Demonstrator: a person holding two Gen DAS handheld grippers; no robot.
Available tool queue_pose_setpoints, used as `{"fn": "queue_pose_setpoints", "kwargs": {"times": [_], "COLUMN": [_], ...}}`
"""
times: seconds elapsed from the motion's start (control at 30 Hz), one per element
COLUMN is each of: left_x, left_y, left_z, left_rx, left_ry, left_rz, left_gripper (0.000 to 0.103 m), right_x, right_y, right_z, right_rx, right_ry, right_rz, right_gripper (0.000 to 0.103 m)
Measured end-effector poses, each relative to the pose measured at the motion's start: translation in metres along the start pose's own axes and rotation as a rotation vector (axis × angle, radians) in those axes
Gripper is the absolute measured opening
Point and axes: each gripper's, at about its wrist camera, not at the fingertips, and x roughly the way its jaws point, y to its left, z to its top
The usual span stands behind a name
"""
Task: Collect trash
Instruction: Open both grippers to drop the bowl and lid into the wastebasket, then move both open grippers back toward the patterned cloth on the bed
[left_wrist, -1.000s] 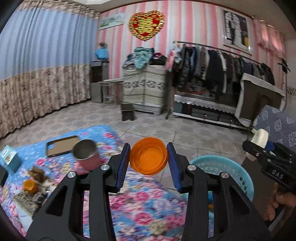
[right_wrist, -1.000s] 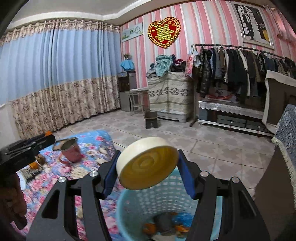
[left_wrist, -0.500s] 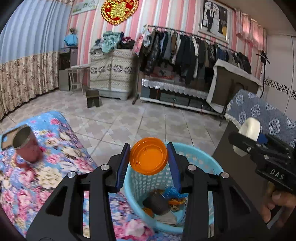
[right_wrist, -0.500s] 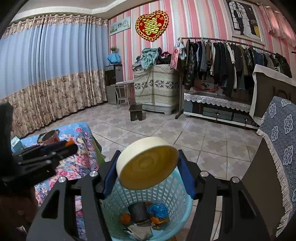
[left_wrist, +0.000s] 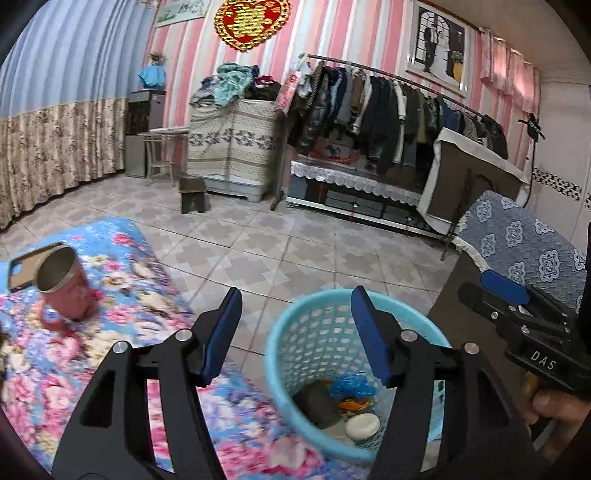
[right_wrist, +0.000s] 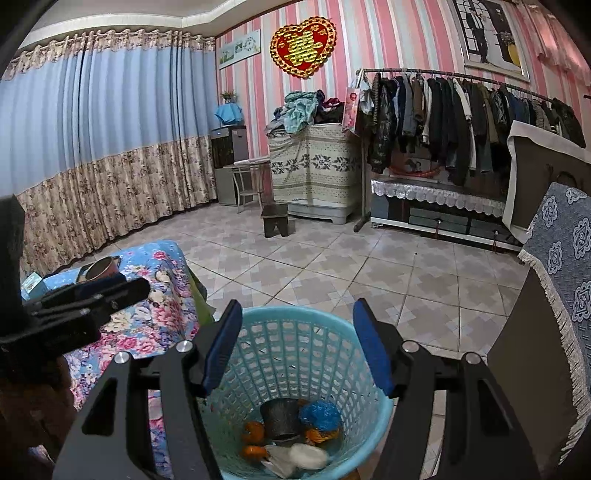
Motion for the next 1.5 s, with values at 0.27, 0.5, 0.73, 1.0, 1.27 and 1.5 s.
{"fn": "queue_pose_setpoints", "kwargs": {"times": [0.27,0.5,0.73,1.0,1.27,1.5], "left_x": [-0.094,-0.218,-0.297,-0.288,-0.247,-0.250], "left_y": [0.085,0.230,0.349,0.377,0.369,0.374], "left_z": [0.004,-0.009,-0.051,-0.086,-0.117,-0.120], "left_rx": [-0.066,-0.198,-0.360,-0.385,-0.345,-0.400], "left_ry": [-0.070,-0.118,-0.068,-0.010,0.131,0.118], "left_rz": [0.179,0.470,0.727,0.723,0.663,0.664], "left_gripper": [0.061,0.064,0.064,0.065,0.065,0.065], "right_x": [0.016,0.024,0.035,0.035,0.058,0.062], "right_y": [0.078,0.218,0.368,0.446,0.450,0.454], "right_z": [-0.002,0.004,-0.011,-0.075,-0.103,-0.111], "right_rx": [0.001,-0.059,-0.206,-0.389,-0.489,-0.492], "right_ry": [0.002,0.002,0.073,0.132,0.247,0.295], "right_rz": [0.167,0.417,0.611,0.690,0.599,0.655], "right_gripper": [0.062,0.064,0.068,0.069,0.053,0.049]}}
